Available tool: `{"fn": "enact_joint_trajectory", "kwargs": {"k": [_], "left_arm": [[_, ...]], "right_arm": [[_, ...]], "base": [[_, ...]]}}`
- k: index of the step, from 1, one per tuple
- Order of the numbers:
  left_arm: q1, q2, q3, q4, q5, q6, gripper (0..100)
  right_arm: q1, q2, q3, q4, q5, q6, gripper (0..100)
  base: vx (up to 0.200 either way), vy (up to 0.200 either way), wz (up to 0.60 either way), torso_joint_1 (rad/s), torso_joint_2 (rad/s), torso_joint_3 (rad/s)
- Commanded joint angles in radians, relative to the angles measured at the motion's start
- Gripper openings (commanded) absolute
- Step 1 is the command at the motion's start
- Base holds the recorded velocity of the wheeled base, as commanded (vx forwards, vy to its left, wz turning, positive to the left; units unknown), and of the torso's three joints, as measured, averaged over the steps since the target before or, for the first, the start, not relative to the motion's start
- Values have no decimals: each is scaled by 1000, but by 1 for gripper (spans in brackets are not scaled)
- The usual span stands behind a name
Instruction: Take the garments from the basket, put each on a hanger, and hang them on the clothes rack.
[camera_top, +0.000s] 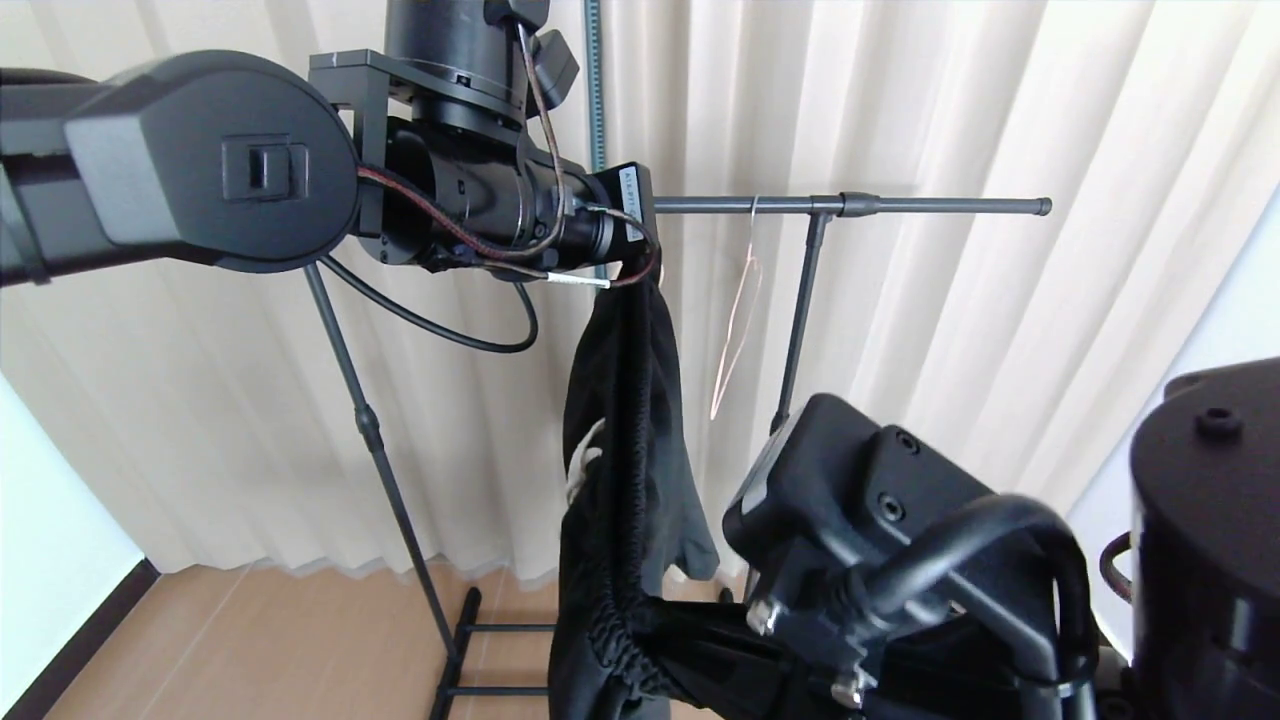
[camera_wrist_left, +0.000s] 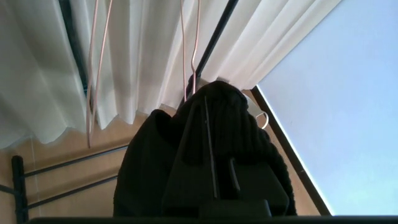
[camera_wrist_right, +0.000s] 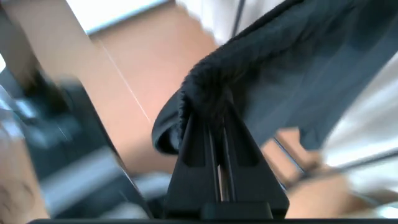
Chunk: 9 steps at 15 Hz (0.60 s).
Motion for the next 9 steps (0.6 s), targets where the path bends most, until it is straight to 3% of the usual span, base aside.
{"fn": "enact_joint_trajectory", "kwargs": {"k": [1, 4, 6, 9], "left_arm": [[0, -3, -2, 1, 1, 1, 0], [4, -28, -2, 60, 4, 27, 0], [4, -37, 1, 94, 6, 33, 0], [4, -60, 3, 140, 8, 46, 0]], "right_arm": [[-23, -16, 7, 56, -10, -50, 0], [-152, -22, 28, 97, -76, -179, 0], [-308, -15, 30, 90, -90, -262, 0], [-506, 16, 1, 51, -84, -302, 0]], "base": [[0, 0, 0, 0, 0, 0], [0, 0, 0, 0, 0, 0], [0, 0, 0, 0, 0, 0], [0, 0, 0, 0, 0, 0]]}}
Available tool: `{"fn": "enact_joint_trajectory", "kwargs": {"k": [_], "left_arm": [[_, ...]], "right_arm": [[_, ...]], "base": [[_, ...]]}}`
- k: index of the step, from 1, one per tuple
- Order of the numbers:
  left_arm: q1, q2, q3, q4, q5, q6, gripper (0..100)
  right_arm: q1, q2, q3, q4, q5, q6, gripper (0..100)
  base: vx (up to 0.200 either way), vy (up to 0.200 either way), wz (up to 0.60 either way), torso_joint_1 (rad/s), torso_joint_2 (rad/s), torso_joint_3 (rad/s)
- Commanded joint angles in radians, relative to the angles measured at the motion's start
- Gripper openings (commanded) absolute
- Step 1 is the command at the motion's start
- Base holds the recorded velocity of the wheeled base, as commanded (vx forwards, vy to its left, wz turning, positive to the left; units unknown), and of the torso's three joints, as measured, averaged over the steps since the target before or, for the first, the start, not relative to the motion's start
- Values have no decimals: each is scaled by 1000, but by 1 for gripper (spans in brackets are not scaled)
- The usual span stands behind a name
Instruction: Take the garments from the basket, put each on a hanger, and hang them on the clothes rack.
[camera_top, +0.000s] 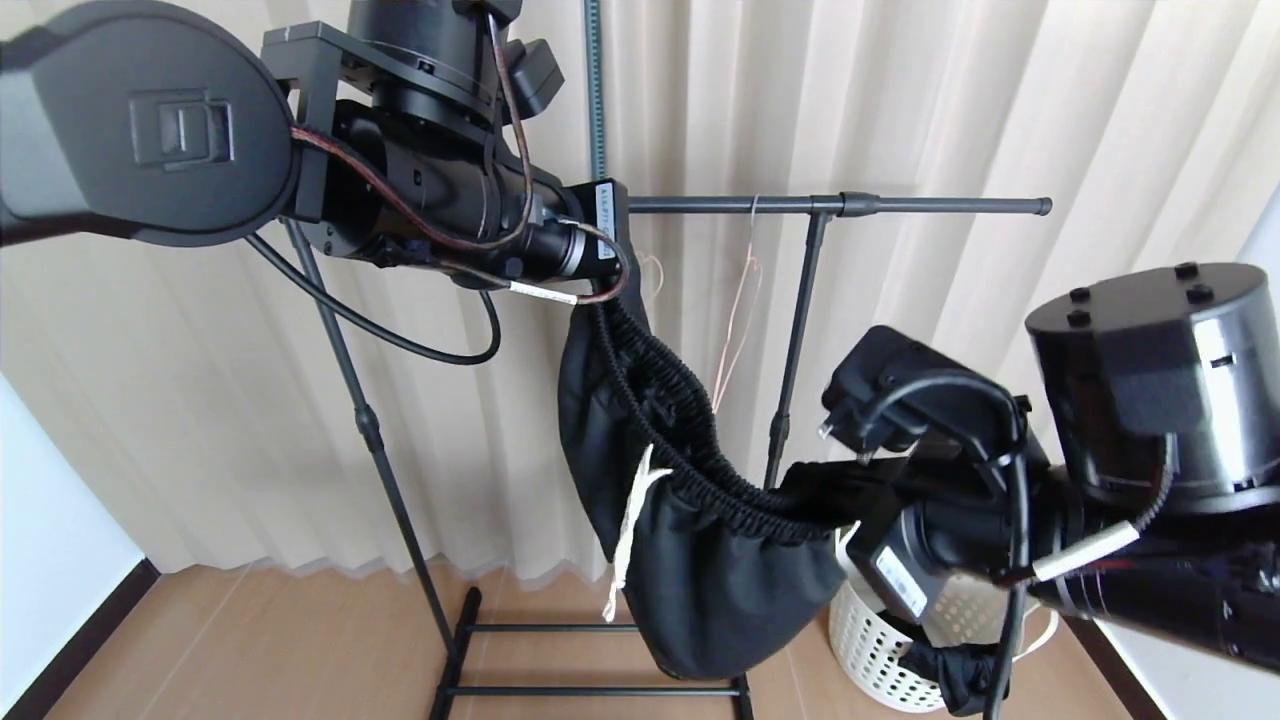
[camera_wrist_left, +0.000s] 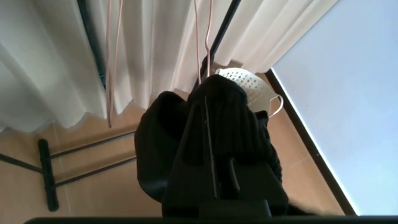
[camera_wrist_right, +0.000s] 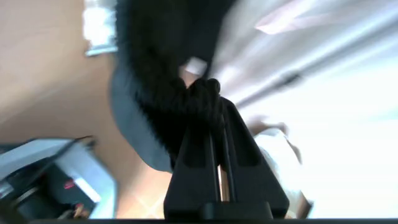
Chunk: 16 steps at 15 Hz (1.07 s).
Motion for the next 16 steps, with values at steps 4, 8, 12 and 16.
{"fn": "enact_joint_trajectory", "kwargs": {"k": [4, 8, 12, 16], "left_arm": [[-3, -35, 14, 65, 0, 22, 0], [-46, -107, 82, 171, 9, 23, 0], [-50, -165, 341, 165, 11, 11, 0], [-112, -191, 559, 19, 1, -18, 0]], "right_arm": [[-217, 82, -70, -114, 4, -16, 0], [-263, 134, -133, -158, 7, 41, 0], [-264, 253, -301, -158, 6, 167, 0], [-247, 411, -537, -143, 4, 189, 0]], "base": [[0, 0, 0, 0, 0, 0], [0, 0, 0, 0, 0, 0], [0, 0, 0, 0, 0, 0], [0, 0, 0, 0, 0, 0]]}}
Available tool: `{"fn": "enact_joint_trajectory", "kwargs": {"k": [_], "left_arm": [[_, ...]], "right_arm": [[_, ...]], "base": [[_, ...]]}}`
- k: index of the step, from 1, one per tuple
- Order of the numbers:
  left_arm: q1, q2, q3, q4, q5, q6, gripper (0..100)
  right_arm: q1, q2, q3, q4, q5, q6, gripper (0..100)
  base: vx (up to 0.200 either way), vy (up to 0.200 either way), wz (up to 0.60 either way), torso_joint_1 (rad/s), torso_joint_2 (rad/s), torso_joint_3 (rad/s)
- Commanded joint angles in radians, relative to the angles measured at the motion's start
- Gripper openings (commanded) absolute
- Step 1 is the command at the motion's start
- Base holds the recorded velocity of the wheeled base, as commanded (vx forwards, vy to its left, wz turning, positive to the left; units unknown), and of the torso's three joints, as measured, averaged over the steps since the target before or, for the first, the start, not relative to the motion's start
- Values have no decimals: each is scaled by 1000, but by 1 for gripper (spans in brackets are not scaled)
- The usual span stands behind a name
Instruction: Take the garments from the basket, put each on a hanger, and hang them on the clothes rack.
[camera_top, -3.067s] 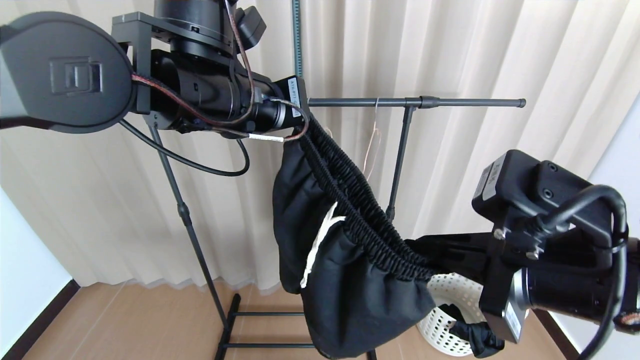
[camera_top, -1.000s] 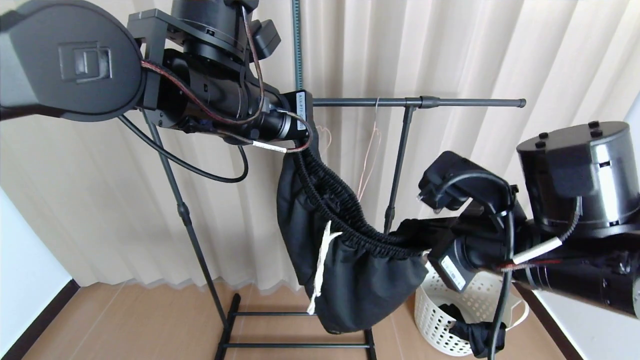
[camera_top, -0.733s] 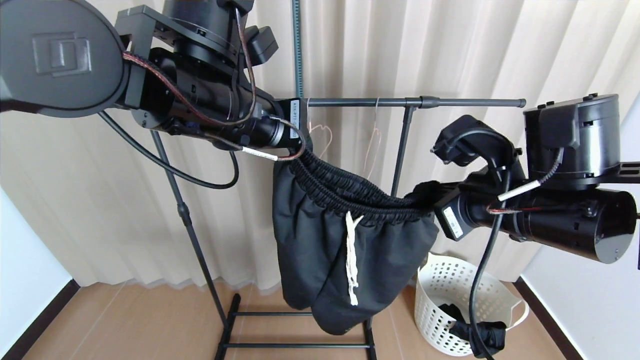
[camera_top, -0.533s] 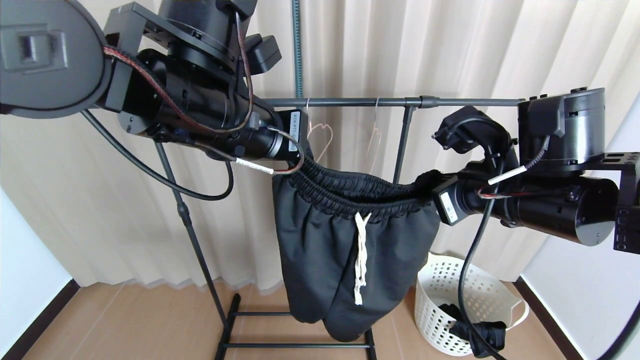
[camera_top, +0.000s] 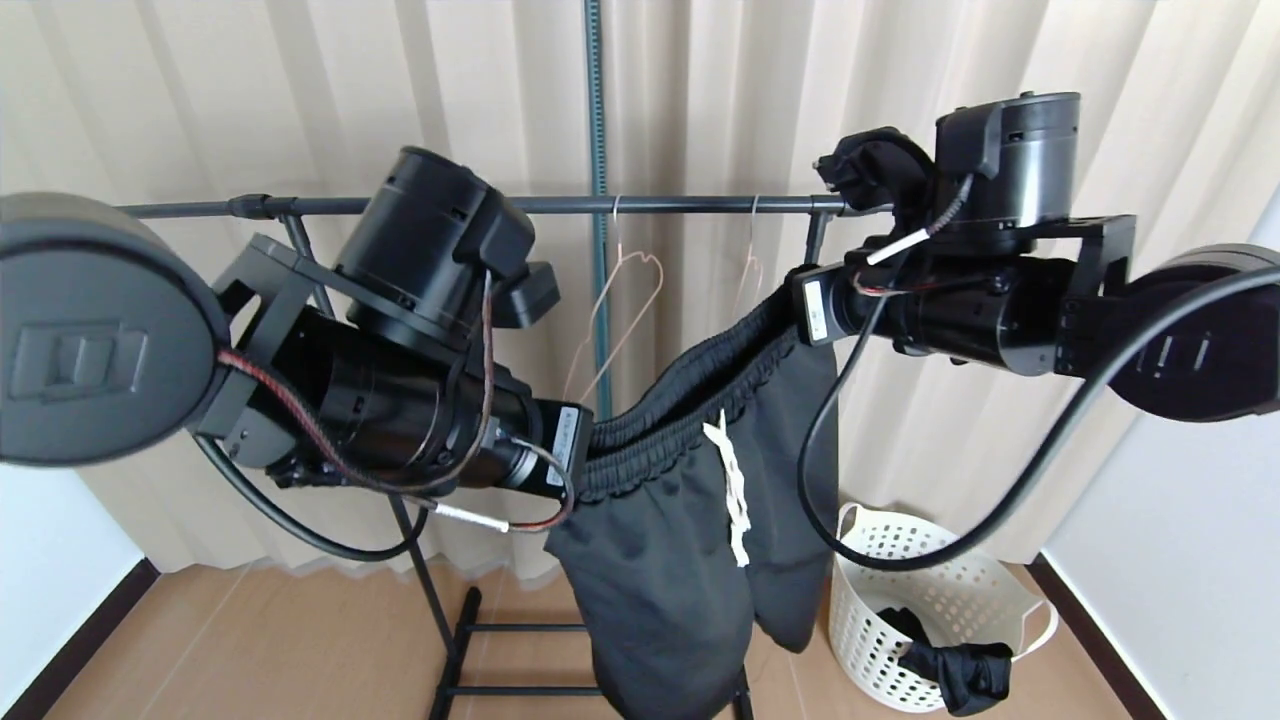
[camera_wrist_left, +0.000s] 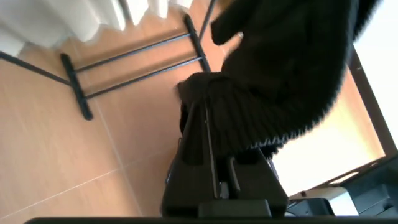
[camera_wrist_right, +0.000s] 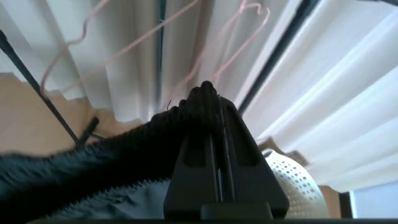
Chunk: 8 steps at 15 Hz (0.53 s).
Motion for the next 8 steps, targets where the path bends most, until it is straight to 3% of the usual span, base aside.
{"fn": "enact_joint_trajectory", "kwargs": {"k": [1, 4, 8], "left_arm": [[-69, -18, 108, -54, -3, -30, 0], [-171, 23, 118, -61, -5, -106, 0], [-234, 97, 81, -90, -5, -162, 0]], "right_arm": [[10, 123, -131, 21, -3, 4, 0], [35, 178, -226, 67, -2, 14, 0], [71, 183, -234, 70, -3, 30, 0]], "base": [[0, 0, 0, 0, 0, 0], [0, 0, 0, 0, 0, 0], [0, 0, 0, 0, 0, 0]]}}
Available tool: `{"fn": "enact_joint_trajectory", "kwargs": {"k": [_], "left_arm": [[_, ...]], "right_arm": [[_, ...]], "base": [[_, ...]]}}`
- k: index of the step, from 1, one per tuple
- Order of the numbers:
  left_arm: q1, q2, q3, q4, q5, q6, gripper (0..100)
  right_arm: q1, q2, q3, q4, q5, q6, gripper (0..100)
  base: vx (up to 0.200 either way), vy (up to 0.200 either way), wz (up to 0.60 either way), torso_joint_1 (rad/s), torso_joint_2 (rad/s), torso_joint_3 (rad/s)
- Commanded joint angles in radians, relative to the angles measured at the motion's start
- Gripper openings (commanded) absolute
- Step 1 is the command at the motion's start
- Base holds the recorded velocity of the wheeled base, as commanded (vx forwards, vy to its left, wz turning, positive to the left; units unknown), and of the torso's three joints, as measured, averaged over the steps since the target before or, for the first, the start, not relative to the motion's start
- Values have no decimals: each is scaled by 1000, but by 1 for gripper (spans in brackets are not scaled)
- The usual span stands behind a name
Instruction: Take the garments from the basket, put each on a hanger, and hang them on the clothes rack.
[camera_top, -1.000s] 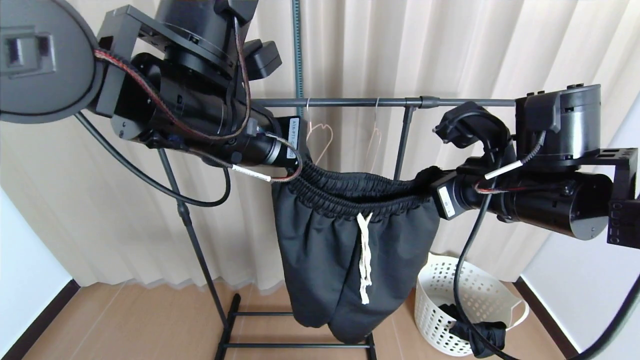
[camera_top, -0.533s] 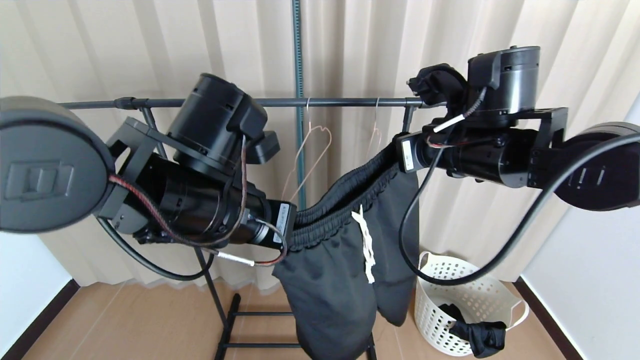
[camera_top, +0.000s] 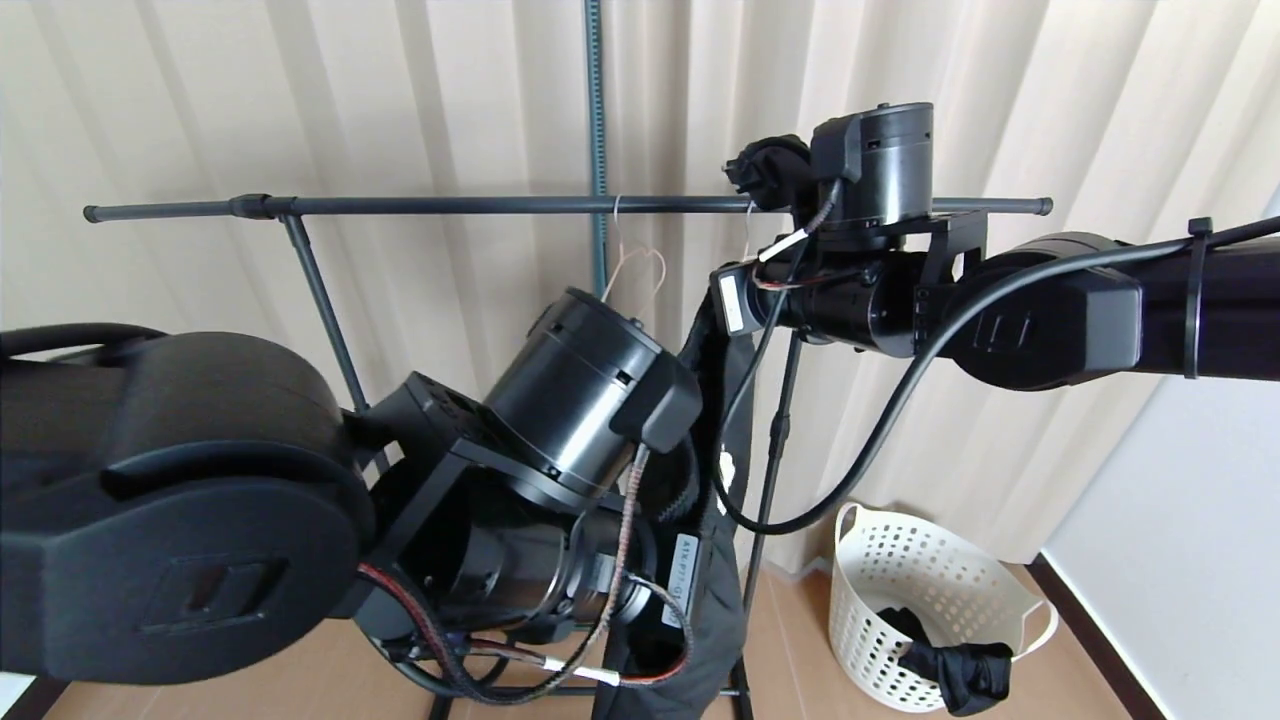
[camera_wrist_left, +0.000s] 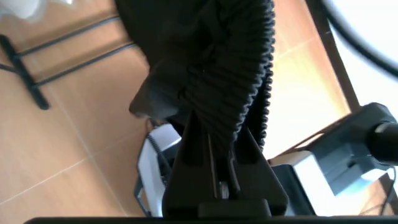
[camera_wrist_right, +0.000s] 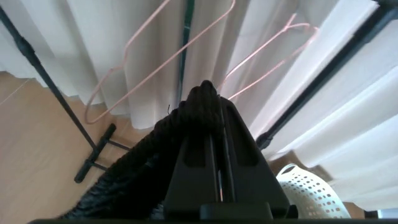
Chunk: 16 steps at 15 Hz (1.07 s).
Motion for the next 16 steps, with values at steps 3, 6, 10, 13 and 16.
{"fn": "enact_joint_trajectory", "kwargs": {"k": [3, 6, 10, 13, 16], "left_arm": [[-37, 63, -44, -2, 1, -15, 0], [-32, 57, -39, -2, 8, -25, 0], [48, -19, -24, 1, 13, -19, 0], [137, -75, -26, 6, 13, 40, 0], [216, -81, -62, 0, 13, 96, 0]], "right_arm": [[41, 7, -6, 25, 0, 3, 0], [45, 0, -2, 25, -6, 7, 0], [-44, -112, 127, 20, 3, 18, 0], [-131, -299, 313, 26, 92, 1, 0], [-169, -465, 551, 23, 180, -118, 0]], "base": [[0, 0, 0, 0, 0, 0], [0, 0, 0, 0, 0, 0], [0, 0, 0, 0, 0, 0], [0, 0, 0, 0, 0, 0], [0, 0, 0, 0, 0, 0]]}}
